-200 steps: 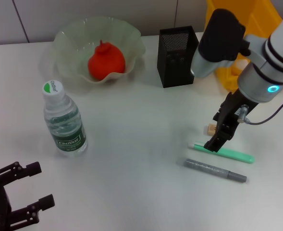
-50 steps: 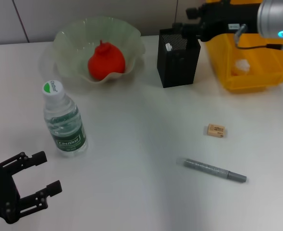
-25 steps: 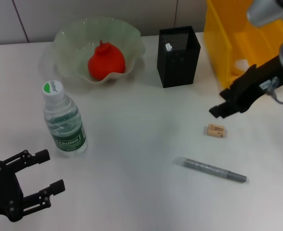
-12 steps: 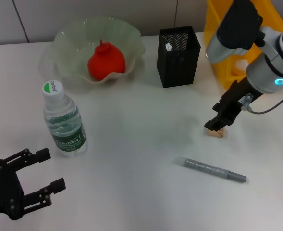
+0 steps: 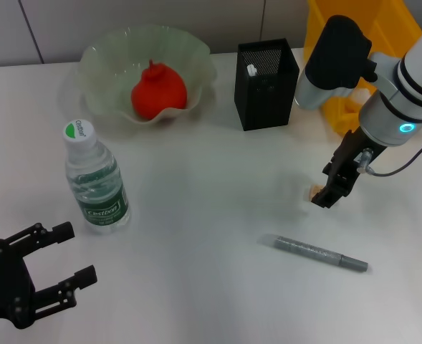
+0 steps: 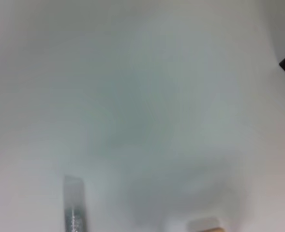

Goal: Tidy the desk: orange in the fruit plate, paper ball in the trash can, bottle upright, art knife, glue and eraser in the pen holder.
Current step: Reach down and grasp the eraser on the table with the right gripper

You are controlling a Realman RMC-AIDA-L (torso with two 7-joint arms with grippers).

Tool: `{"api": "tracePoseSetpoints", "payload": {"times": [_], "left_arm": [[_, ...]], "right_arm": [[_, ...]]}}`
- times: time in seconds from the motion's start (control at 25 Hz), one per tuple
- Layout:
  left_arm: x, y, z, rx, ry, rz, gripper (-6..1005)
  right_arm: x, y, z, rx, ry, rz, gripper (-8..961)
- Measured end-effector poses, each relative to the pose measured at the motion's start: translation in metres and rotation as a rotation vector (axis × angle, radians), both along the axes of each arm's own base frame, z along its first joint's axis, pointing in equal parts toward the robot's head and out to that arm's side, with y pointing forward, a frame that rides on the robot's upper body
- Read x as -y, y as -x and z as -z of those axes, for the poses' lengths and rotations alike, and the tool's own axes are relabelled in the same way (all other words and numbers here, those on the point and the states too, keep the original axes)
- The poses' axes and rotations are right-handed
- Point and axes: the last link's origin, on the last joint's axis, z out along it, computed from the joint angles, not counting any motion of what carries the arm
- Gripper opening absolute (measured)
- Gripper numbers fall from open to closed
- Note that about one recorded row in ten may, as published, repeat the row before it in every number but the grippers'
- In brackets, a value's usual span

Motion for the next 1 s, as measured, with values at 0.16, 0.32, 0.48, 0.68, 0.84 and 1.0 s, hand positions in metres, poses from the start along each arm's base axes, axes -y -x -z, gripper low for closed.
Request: {"api": "tracePoseSetpoints", "payload": {"times": [0.16, 0.32, 0.48, 0.68, 0.84, 1.0], "left_arm": [[-0.001, -0.001, 0.001, 0.006, 0.003, -0.001, 770], [-0.001, -0.001, 0.002, 0.003, 0.002, -0.001, 770], [-0.002, -0.001, 0.002, 0.000, 0.001, 0.001, 770], [-0.002, -0.001, 0.002, 0.000, 0.002, 0.001, 770], [-0.001, 0.000, 0.003, 0.002, 0.002, -0.003, 770], [-0.001, 0.000, 0.004, 0.005, 0.004, -0.005, 770]], "right_arm": [[0.000, -0.003, 0.001, 0.017, 0.008, 0.005, 616], [-0.001, -0.006, 0.005, 0.024, 0.014, 0.012, 615], [-0.002, -0.008, 0.009, 0.028, 0.013, 0.007, 614], [-0.004, -0.009, 0.011, 0.028, 0.003, 0.001, 609], [-0.004, -0.012, 0.013, 0.030, 0.006, 0.006, 607], [-0.003, -0.012, 0.014, 0.037, 0.010, 0.003, 608]]}}
